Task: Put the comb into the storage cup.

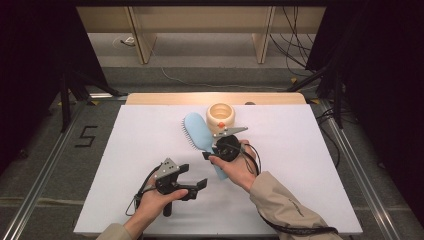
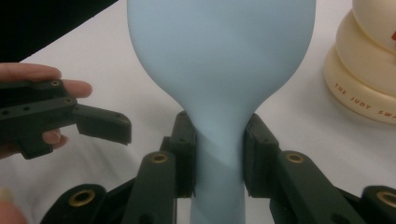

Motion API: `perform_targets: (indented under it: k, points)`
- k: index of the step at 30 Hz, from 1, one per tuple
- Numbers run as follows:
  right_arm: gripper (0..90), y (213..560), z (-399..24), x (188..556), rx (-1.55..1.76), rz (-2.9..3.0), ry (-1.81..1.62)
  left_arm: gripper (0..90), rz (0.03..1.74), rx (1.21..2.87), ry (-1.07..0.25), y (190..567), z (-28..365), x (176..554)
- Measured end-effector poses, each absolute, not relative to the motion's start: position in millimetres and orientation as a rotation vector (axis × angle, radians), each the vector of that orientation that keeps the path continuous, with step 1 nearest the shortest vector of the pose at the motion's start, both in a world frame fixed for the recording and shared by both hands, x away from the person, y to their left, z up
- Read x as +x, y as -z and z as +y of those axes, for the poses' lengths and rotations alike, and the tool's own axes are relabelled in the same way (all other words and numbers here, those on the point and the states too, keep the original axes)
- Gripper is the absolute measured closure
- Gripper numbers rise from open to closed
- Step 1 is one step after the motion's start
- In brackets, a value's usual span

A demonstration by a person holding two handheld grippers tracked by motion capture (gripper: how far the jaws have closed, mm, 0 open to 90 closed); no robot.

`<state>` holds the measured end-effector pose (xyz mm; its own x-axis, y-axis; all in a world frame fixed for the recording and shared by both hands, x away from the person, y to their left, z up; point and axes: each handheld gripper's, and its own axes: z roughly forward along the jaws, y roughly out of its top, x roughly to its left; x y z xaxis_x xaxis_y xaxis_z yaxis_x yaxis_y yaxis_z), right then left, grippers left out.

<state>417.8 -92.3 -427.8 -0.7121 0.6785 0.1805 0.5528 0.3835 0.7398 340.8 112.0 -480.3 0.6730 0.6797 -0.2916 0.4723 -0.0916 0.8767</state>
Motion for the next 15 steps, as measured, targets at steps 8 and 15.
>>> perform_targets:
  k: [8,15]
  points:
    - [70.2,427.5,-92.2,417.2,1.119,2.468,-1.245,9.7,0.942,1.736,-0.195,482.0,103.2,346.2]
    - [70.2,427.6,-91.5,416.6,1.116,2.471,-1.247,10.5,0.944,1.738,-0.193,482.0,100.7,349.1]
